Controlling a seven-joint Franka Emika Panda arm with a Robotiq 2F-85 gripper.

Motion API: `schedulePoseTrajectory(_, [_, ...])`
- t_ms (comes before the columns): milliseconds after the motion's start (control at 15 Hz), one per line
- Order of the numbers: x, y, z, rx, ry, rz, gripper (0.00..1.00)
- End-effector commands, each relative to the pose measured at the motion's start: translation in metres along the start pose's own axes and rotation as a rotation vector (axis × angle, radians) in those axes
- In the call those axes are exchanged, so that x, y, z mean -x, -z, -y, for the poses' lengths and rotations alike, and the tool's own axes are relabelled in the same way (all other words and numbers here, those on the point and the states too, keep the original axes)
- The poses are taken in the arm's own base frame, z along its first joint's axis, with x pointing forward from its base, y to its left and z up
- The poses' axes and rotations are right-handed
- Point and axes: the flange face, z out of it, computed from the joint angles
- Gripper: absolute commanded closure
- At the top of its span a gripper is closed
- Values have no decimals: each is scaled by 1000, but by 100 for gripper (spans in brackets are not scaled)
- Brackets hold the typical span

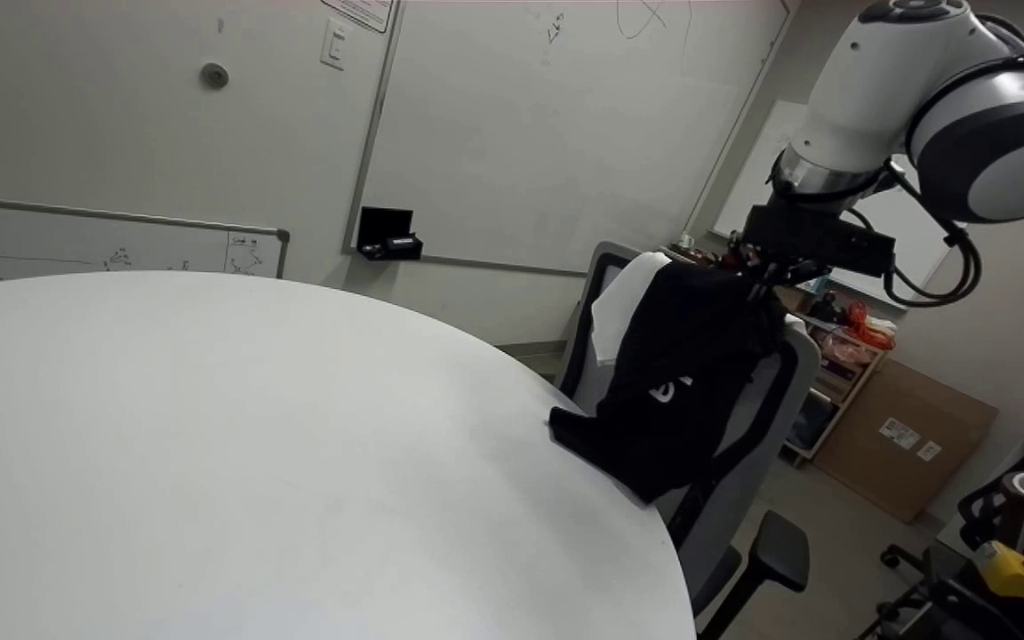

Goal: Remove the black object from the headrest and put on the table

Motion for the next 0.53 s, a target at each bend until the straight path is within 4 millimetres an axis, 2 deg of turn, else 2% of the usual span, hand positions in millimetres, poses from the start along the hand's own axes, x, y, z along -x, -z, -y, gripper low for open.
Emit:
schedulePoseTrajectory(0, [-55, 37, -25, -61, -130, -17, 99])
schedulePoseTrajectory(67, [-68, 47, -29, -77, -157, -29, 99])
schedulePoseTrajectory(267, [-92, 75, -36, -125, -207, -64, 99])
schedulePoseTrajectory(467, [-99, 95, -35, -157, -222, -84, 99])
